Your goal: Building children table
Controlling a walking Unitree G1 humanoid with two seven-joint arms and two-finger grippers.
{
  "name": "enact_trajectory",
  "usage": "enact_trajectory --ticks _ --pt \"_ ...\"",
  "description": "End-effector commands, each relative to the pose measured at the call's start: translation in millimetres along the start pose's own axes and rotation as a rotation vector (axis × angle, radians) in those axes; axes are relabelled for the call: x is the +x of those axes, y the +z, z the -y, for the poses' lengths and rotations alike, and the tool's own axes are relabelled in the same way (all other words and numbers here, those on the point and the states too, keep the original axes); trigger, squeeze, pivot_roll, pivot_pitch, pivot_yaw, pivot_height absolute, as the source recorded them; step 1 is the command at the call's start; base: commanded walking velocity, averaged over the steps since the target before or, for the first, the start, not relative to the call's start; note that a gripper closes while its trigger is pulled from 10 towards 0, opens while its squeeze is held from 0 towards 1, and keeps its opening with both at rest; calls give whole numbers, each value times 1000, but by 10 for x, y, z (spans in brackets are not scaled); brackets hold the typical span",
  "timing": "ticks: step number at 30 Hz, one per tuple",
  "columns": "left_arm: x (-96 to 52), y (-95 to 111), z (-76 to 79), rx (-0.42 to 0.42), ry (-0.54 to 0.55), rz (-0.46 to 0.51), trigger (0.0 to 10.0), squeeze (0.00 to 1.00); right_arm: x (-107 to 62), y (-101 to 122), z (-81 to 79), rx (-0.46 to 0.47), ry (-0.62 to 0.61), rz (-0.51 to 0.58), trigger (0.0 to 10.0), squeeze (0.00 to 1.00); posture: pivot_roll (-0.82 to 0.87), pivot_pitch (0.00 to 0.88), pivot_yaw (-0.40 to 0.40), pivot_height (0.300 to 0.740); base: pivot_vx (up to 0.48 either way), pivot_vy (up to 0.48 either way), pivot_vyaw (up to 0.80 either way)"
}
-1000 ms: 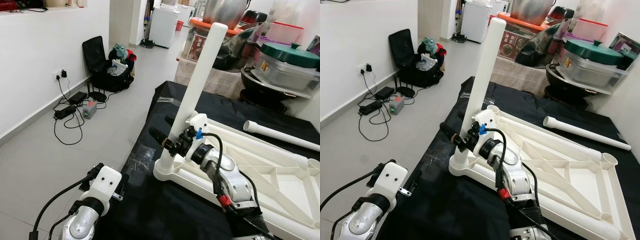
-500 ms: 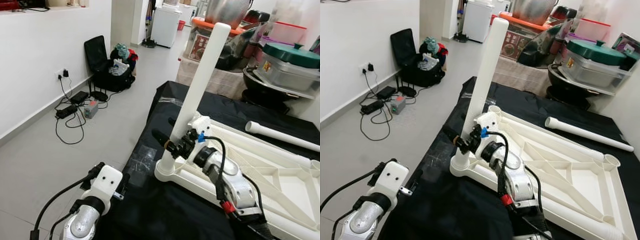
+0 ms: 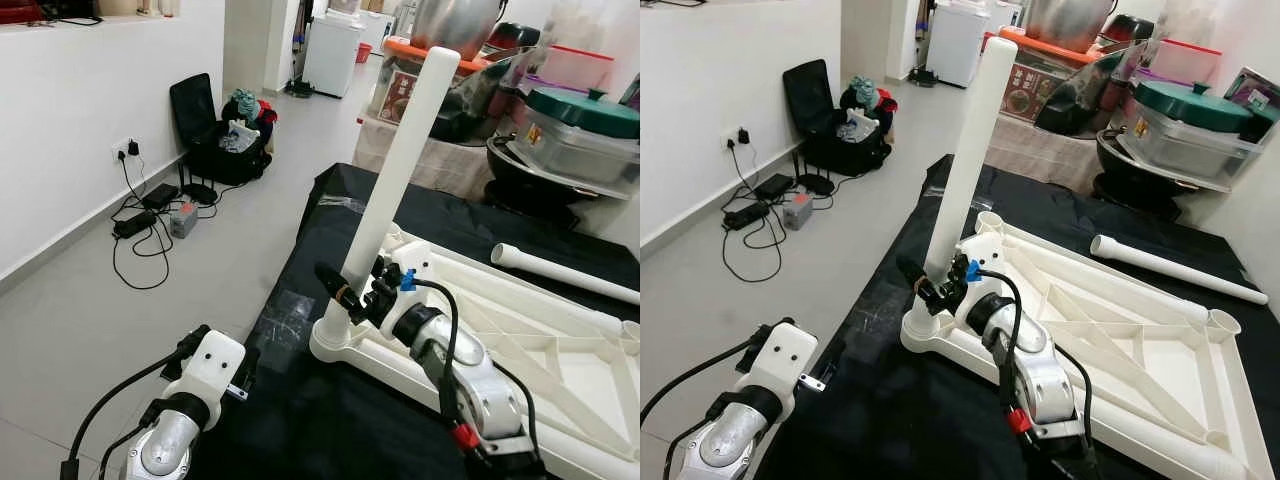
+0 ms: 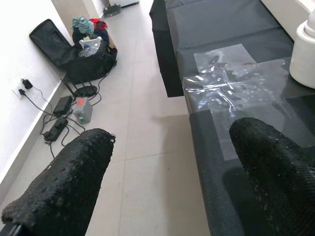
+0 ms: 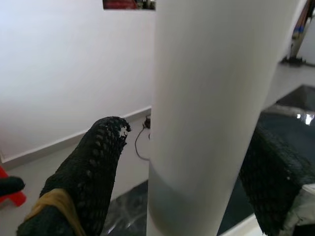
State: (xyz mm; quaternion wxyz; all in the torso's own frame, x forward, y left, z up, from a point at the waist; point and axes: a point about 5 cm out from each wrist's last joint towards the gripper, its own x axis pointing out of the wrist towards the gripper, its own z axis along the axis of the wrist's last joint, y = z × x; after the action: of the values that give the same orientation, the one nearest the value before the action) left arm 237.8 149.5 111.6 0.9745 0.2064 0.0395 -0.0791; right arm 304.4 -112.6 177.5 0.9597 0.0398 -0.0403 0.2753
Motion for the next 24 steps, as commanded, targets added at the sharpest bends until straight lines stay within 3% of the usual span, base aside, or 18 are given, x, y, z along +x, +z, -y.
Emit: enact_trajectory --ticks 1,10,11,12,13,14,15,16,24 --pt "2 -6 39 -2 -22 -1 10000 0 -36 12 73 0 -69 1 10000 0 114 0 -182 740 0 0 0" --pt "4 -7 40 -1 -22 0 10000 0 1 13 26 15 -114 2 10000 0 117 0 -185 740 0 0 0" --pt "5 -7 39 -1 -21 0 10000 0 2 13 21 19 -122 2 9333 0 117 0 -187 740 0 0 0" --pt "5 -7 39 -1 -21 0 10000 0 2 13 21 19 -122 2 9333 0 117 0 -187 740 0 0 0" --pt "5 -8 39 -1 -22 1 10000 0 5 14 15 25 -131 4 5647 0 117 0 -187 740 0 0 0" --pt "5 -8 39 -1 -22 1 10000 0 5 14 15 25 -131 4 5647 0 117 0 -187 740 0 0 0" --pt "6 -7 40 -1 -22 1 10000 0 6 16 8 28 -136 6 4196 0 114 0 -183 740 0 0 0" --pt "7 -6 41 -1 -23 1 10000 0 5 17 2 31 -139 9 0 0 114 0 -184 740 0 0 0" --pt "8 -8 42 -1 -22 2 10000 0 -15 15 5 30 -144 13 0 0 115 0 -188 740 0 0 0"
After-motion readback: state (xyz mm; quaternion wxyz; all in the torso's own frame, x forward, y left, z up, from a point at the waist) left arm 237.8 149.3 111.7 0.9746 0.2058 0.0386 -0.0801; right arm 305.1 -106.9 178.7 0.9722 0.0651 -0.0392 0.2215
